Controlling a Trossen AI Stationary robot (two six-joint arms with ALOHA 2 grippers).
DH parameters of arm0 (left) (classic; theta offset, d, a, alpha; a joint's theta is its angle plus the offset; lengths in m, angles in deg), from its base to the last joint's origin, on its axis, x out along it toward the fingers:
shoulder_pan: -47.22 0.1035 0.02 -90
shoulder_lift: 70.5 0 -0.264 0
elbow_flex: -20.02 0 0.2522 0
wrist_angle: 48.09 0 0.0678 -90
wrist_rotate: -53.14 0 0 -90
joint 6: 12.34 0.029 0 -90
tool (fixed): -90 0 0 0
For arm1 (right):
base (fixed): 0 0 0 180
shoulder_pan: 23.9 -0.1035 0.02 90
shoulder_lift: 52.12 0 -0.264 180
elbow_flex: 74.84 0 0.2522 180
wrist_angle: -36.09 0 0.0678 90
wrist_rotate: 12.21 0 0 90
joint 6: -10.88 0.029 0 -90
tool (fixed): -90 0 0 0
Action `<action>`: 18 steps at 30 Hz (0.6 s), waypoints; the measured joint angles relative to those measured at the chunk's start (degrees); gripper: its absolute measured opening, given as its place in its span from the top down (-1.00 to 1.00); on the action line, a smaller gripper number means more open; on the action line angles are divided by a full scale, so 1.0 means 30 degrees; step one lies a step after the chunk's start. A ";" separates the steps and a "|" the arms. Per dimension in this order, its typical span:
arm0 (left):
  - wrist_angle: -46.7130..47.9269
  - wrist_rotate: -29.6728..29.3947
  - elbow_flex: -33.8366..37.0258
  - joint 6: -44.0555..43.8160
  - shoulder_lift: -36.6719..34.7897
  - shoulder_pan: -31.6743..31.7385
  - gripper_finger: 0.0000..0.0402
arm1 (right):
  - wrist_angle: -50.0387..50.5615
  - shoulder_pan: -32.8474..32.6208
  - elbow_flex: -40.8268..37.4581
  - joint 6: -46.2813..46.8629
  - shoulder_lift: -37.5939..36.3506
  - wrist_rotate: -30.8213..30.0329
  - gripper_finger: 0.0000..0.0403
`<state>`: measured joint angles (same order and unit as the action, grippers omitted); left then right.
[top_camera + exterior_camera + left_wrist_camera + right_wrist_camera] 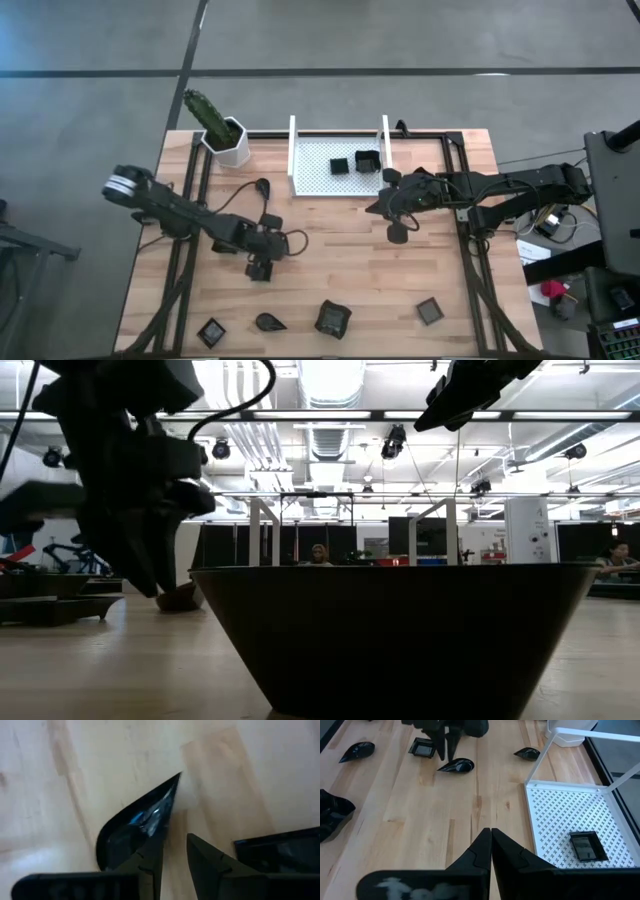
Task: Pick & Place Mini shaped plates
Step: Put the black drop-shaped plate on the shelf
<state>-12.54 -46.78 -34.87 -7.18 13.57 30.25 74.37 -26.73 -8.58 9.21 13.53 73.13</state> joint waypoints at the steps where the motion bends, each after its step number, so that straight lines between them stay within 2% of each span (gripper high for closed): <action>1: -0.0056 -0.0173 0.0000 0.0065 0.0140 0.0006 0.60 | -0.0002 0.0000 0.0000 0.0002 0.0000 -0.0002 0.96; 9: -0.0191 -0.0540 -0.0086 0.0144 0.0613 0.0044 0.60 | 0.0000 0.0000 0.0000 0.0015 0.0000 -0.0002 0.96; 11: -0.0162 -0.0903 -0.0066 0.0158 0.0613 0.0044 0.67 | 0.0000 0.0000 0.0000 -0.0021 0.0000 0.0005 0.96; 15: -0.0133 -0.1192 -0.0069 0.0540 0.0613 0.0044 0.94 | 0.0000 0.0000 0.0000 -0.0044 0.0000 0.0004 0.96; 18: -0.0109 -0.1192 -0.0223 0.0666 0.0613 0.0044 0.98 | 0.0000 0.0000 0.0000 -0.0054 0.0000 0.0000 0.96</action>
<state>-12.87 -50.35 -35.54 -5.19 15.41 30.38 74.37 -26.73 -8.58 9.05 13.53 73.13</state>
